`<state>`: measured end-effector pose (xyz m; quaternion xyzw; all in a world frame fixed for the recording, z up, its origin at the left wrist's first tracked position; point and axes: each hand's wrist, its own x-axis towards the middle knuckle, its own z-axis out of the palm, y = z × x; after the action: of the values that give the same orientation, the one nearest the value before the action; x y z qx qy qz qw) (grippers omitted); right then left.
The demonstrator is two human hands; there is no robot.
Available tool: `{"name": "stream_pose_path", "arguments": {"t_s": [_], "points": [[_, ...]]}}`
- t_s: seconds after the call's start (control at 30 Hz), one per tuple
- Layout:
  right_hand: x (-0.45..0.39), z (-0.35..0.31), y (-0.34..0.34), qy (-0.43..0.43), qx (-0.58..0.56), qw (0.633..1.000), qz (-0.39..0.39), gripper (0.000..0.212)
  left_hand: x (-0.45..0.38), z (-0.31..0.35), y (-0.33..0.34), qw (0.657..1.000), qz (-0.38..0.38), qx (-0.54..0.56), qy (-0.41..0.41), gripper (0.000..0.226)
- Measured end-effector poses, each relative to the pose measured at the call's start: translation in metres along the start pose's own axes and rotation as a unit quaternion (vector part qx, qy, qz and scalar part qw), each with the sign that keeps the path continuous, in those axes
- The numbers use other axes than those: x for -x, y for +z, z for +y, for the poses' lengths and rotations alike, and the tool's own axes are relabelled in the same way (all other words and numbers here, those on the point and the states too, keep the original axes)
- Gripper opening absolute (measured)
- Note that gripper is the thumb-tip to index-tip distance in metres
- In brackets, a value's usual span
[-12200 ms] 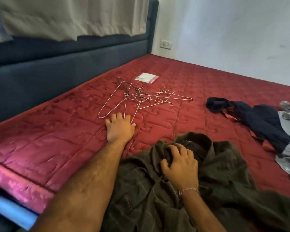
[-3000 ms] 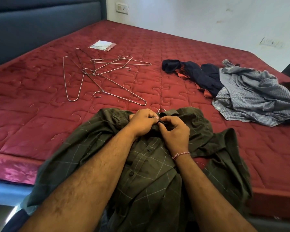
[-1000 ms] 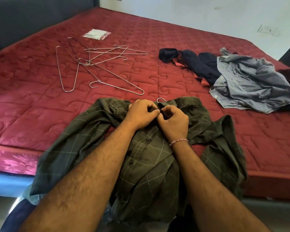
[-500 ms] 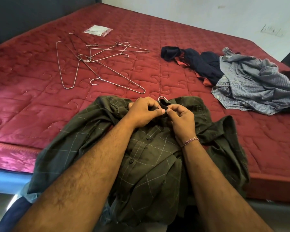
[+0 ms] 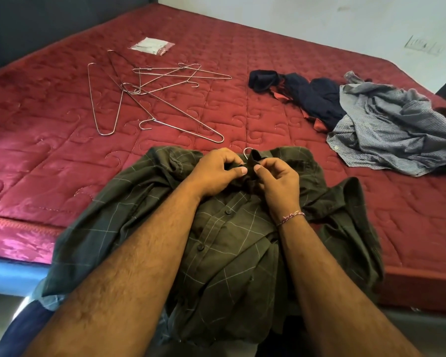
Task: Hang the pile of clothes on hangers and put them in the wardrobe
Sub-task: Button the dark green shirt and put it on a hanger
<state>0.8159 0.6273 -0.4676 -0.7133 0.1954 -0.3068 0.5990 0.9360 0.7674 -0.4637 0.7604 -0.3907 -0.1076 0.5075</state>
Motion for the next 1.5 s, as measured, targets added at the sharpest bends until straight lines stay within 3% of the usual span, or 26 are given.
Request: {"name": "stream_pose_path", "arguments": {"t_s": [0.17,0.37,0.5,0.63,0.83,0.97,1.13,1.37,1.5], "points": [[0.002,0.0,0.004,-0.068,0.065,0.995,-0.021,0.008,0.0,0.001,0.0,0.999,-0.007,0.035,0.003,0.024],[0.002,0.003,0.007,-0.111,0.115,0.987,0.001,0.011,0.001,0.001,0.0,0.995,-0.02,0.098,-0.028,0.011],[0.003,0.002,0.01,-0.114,0.177,0.978,0.0,0.012,0.0,-0.002,-0.002,0.998,-0.039,0.032,-0.03,0.007],[0.005,0.001,0.012,-0.167,0.258,0.951,-0.014,0.012,-0.005,-0.013,-0.002,0.998,-0.048,0.0,-0.029,0.017],[0.001,-0.009,0.007,-0.179,0.31,0.931,-0.077,0.015,-0.005,-0.009,-0.001,0.997,-0.047,-0.041,-0.051,0.011],[-0.005,-0.015,0.003,-0.204,0.345,0.909,-0.113,0.01,-0.006,-0.008,-0.003,0.995,-0.058,-0.062,-0.059,0.024],[-0.002,-0.012,0.006,-0.233,0.376,0.892,-0.099,0.011,-0.008,-0.003,-0.002,0.988,-0.072,-0.124,-0.058,0.01],[0.003,-0.008,0.011,-0.259,0.384,0.884,-0.064,0.011,-0.004,0.004,0.007,0.979,-0.044,-0.192,-0.052,0.019],[0.005,-0.007,0.01,-0.264,0.359,0.895,-0.033,0.008,0.007,0.006,0.009,0.992,0.047,-0.116,-0.001,0.067]]}}
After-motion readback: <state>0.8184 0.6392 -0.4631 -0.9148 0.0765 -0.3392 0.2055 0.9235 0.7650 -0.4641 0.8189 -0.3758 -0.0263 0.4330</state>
